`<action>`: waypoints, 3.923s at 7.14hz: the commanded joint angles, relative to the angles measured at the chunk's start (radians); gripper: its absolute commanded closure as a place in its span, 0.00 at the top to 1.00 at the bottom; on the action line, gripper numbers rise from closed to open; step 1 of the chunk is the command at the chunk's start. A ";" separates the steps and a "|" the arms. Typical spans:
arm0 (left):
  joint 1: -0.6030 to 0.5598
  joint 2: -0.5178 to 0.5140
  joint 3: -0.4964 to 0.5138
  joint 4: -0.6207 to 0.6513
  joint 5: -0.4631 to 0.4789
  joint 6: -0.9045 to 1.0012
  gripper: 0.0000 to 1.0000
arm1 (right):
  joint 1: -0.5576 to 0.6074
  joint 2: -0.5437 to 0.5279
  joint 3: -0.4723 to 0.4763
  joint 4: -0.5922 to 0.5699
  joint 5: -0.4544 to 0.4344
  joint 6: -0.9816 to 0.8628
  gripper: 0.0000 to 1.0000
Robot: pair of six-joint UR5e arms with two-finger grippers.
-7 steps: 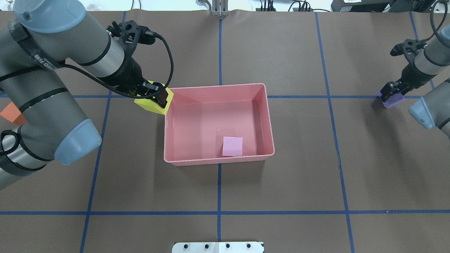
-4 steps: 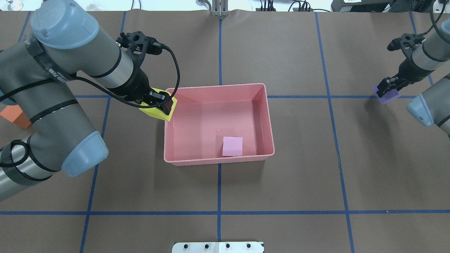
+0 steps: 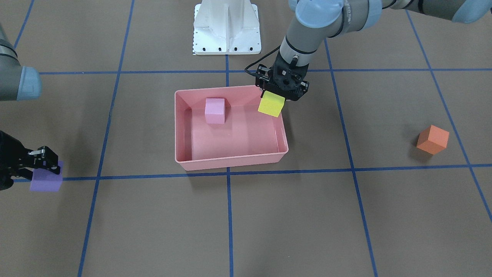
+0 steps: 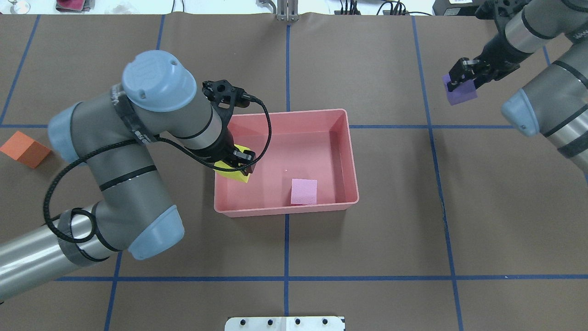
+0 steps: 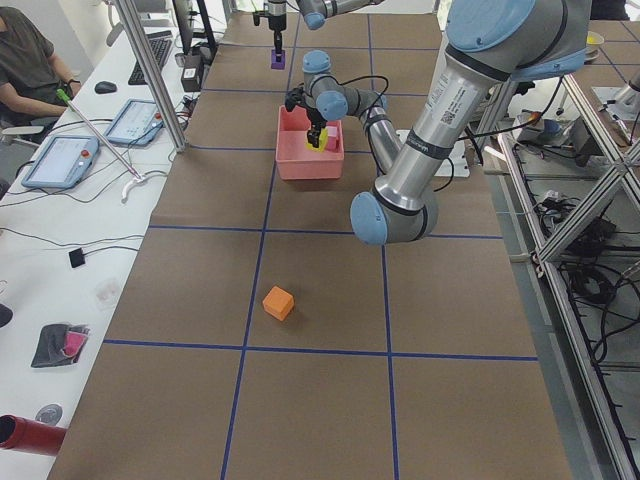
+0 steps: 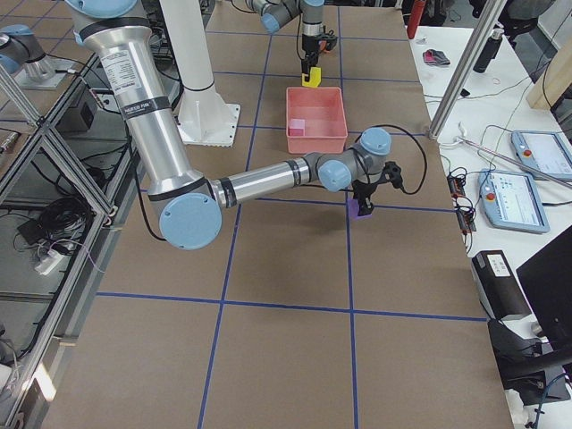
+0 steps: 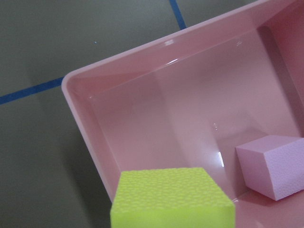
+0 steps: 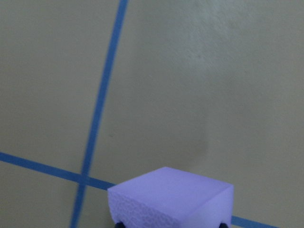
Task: Place blocks into pink bin with both arms
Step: 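Drop the yellow-green cube in the bin while the right gripper brings the purple cube, then release the purple cube in the bin while the left gripper moves toward the orange cube, then lower the left gripper onto the orange cube and close it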
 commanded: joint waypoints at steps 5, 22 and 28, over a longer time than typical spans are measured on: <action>0.027 -0.044 0.075 -0.056 0.070 -0.008 1.00 | -0.354 0.207 0.117 -0.013 -0.224 0.580 0.00; -0.640 0.525 0.398 -0.473 -0.295 0.857 0.99 | -0.074 -0.090 0.250 -0.032 -0.022 0.272 0.99; -0.554 0.530 0.412 -0.488 -0.272 0.745 1.00 | -0.078 -0.098 0.244 -0.030 -0.031 0.274 0.99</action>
